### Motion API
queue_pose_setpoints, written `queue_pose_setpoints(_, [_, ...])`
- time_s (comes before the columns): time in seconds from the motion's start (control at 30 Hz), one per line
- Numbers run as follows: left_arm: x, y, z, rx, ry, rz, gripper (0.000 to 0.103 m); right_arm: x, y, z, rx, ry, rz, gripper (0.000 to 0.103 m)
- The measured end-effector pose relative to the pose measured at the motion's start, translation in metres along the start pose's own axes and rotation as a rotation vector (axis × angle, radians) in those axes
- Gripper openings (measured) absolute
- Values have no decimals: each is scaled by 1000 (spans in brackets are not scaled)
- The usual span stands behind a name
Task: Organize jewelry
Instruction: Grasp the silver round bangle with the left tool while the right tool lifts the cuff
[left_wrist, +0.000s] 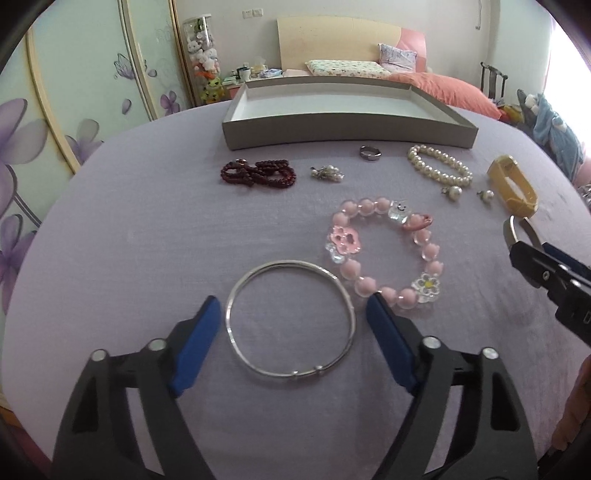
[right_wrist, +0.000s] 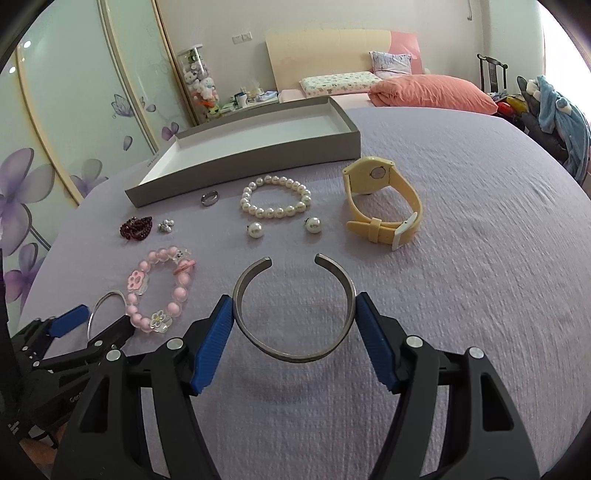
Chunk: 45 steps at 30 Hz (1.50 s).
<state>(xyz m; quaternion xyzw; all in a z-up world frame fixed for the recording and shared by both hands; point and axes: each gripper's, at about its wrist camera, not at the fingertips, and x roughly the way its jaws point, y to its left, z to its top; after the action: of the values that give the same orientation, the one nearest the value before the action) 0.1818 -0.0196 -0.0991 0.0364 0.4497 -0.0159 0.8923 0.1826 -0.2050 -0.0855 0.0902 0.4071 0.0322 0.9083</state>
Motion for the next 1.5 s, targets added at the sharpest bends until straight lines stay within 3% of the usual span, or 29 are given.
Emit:
queue_pose_setpoints(0.03, [-1,0,0,2,-3,-6,70,0,0,0,0,-1,2,67])
queue_pose_setpoints(0.17, [-3,-2,-2,17,-15,-4,68,-1,0,-1,-1,-5,11,67])
queue_pose_setpoints(0.23, [-5,-2,-2,13,-24,-31,31,-2,1,-1,-4,-8,15,67])
queue_pose_setpoints(0.3, [-5,4,-1,-6,-20,-21,24,-3,2,-1,-6,-11,17,67])
queue_pose_setpoints(0.4, [-5,8,-1,-21,-24,-14,27,-5,3,-1,-10,-18,24,67])
queue_pose_setpoints(0.5, [-9,13,-5,-20,-34,-9,67,-6,4,-1,-11,-27,26,67])
queue_pose_setpoints(0.57, [-23,14,-9,11,-92,1,78,-7,4,-1,-15,-30,27,67])
queue_pose_setpoints(0.63, [-37,17,-12,31,-151,7,98,-7,4,-1,-19,-34,31,67])
queue_pose_setpoints(0.7, [-39,19,-10,51,-162,21,99,-6,3,-1,-19,-34,40,67])
queue_pose_setpoints(0.97, [5,25,9,43,-13,61,99,-3,2,2,-24,-32,59,67])
queue_pose_setpoints(1.1, [15,32,14,-19,23,9,99,-4,-2,4,-20,-36,54,67])
queue_pose_setpoints(1.27, [15,33,14,-29,20,-15,88,-4,-3,5,-19,-37,57,67])
queue_pose_setpoints(1.4, [10,29,12,-13,15,-26,71,-5,0,4,-29,-40,64,67])
queue_pose_setpoints(1.5, [9,28,11,-7,14,-27,71,-5,2,4,-30,-41,68,67])
